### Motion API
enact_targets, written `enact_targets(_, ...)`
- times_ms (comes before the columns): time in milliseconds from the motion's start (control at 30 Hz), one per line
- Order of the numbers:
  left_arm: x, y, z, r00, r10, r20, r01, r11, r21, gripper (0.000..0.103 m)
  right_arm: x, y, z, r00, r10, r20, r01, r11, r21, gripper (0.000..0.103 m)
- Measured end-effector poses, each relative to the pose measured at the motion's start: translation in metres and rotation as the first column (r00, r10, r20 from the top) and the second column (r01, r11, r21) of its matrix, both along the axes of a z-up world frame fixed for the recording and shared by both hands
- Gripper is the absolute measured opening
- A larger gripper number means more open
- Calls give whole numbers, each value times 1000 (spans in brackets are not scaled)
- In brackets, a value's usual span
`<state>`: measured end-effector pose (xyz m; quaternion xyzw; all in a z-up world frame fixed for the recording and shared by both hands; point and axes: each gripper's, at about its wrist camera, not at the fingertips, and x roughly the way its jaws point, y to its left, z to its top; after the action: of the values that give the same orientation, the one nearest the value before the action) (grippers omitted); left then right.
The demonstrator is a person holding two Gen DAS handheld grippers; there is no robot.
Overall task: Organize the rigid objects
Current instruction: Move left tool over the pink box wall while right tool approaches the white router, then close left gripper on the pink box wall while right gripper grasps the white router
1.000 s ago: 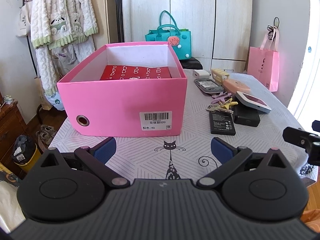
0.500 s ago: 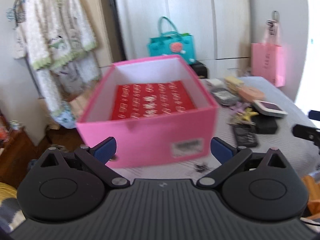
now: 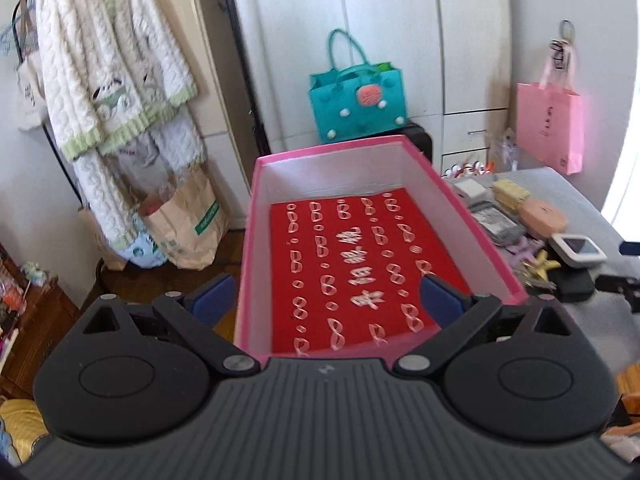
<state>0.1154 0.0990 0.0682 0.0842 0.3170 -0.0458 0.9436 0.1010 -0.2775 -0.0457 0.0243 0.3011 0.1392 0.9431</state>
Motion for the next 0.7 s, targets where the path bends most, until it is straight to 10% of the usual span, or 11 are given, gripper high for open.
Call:
enact_targets(300,78,20,-17,992,40,-121,-26,993,115,57,25,22,-4,997,78,-29,-83,967,-240,66)
enact_targets(500,103,28,-32,989,49,-138,-30,990,139,52,22,2,11,993,115,-41,-122,949,-292,66)
enact_targets(700,123,33,-44,986,59,-157,-36,989,142,52,23,9,-11,969,234,-79,-241,823,-514,65)
